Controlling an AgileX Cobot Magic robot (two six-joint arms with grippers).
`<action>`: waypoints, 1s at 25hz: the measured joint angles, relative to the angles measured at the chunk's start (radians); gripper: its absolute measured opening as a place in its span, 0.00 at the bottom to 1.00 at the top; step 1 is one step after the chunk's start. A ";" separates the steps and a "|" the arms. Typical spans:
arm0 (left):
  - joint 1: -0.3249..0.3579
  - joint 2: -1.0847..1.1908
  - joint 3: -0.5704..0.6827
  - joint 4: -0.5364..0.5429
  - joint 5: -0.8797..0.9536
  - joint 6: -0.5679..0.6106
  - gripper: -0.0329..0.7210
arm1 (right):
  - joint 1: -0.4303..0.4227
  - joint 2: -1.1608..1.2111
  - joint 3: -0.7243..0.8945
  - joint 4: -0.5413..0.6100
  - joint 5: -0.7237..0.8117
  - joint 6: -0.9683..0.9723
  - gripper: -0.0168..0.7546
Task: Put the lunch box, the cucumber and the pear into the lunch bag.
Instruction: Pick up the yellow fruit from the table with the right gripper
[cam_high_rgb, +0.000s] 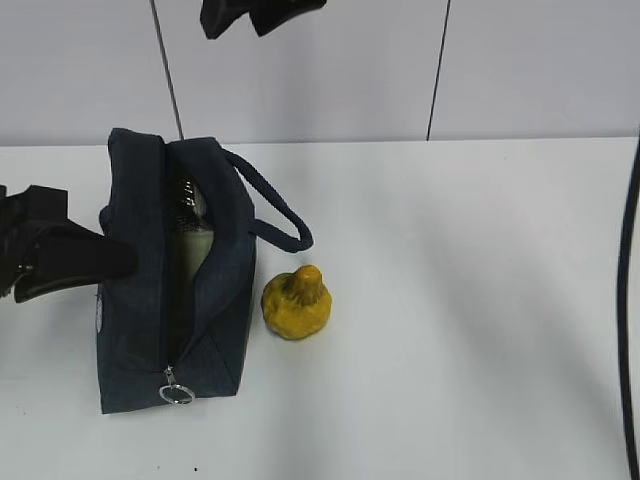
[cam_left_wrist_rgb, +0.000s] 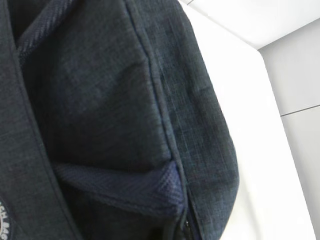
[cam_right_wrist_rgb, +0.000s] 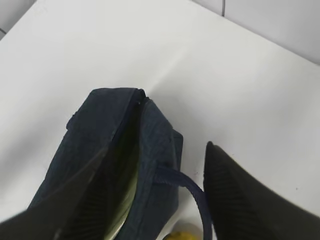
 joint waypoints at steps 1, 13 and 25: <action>0.000 0.000 0.000 0.000 0.000 0.000 0.02 | -0.004 -0.016 0.000 -0.006 0.001 0.005 0.60; 0.000 0.000 0.000 0.000 0.001 0.000 0.02 | -0.010 -0.311 0.335 -0.115 0.005 -0.009 0.59; 0.000 0.000 0.000 0.000 0.003 0.000 0.02 | 0.002 -0.603 0.977 -0.115 -0.045 -0.148 0.59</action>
